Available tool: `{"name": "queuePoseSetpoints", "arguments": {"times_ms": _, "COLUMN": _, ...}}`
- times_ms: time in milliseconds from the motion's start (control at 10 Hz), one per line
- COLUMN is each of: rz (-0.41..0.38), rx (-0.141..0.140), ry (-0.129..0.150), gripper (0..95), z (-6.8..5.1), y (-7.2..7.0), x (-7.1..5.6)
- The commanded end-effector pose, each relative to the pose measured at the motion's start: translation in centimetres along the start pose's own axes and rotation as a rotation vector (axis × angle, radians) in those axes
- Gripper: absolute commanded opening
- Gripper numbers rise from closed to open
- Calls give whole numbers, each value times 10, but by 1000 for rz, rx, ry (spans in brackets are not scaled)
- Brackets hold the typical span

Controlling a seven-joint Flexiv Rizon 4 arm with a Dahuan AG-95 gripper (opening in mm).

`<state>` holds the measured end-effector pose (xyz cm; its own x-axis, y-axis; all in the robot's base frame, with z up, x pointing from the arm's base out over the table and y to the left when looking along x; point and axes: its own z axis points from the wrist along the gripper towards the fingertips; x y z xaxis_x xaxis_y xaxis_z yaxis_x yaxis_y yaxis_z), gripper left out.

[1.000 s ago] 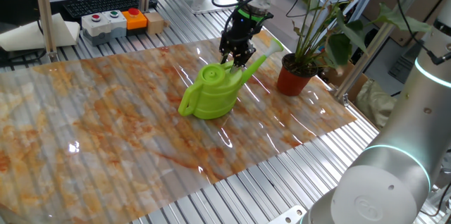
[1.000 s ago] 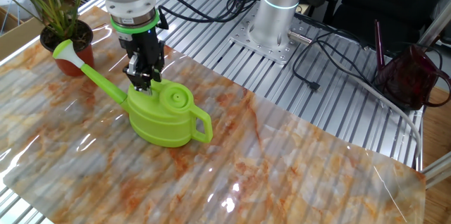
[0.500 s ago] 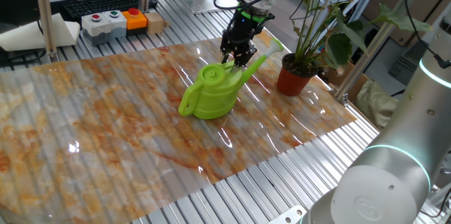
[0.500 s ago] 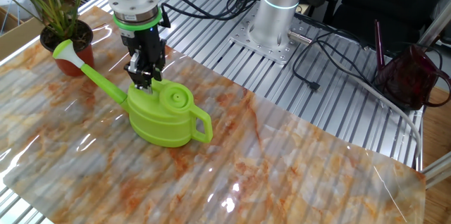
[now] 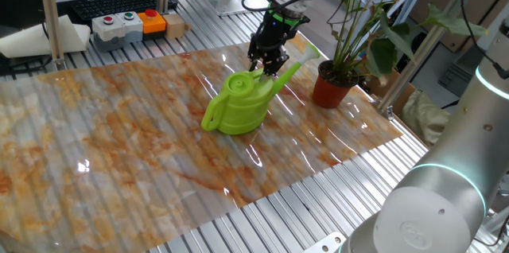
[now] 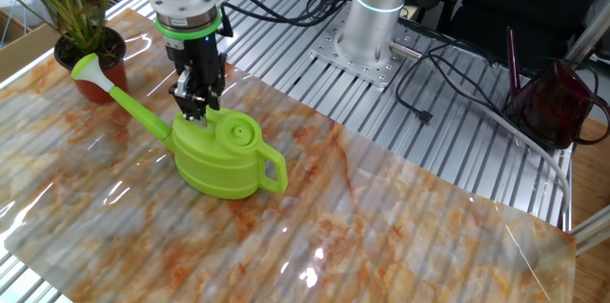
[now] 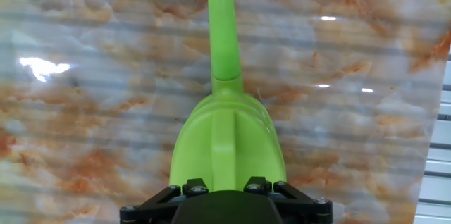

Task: Water the plant

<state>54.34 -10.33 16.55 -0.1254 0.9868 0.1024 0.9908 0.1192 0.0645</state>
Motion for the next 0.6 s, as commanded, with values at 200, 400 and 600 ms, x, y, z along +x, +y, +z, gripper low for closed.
{"name": "queuePoseSetpoints", "arguments": {"times_ms": 200, "rz": -2, "rx": -3, "ry": 1, "gripper": 380, "z": 1, "y": 0, "x": 0}}
{"name": "queuePoseSetpoints", "arguments": {"times_ms": 400, "rz": 0, "rx": -8, "ry": 2, "gripper": 380, "z": 1, "y": 0, "x": 1}}
{"name": "queuePoseSetpoints", "arguments": {"times_ms": 600, "rz": -4, "rx": -11, "ry": 3, "gripper": 190, "z": 2, "y": -1, "x": 2}}
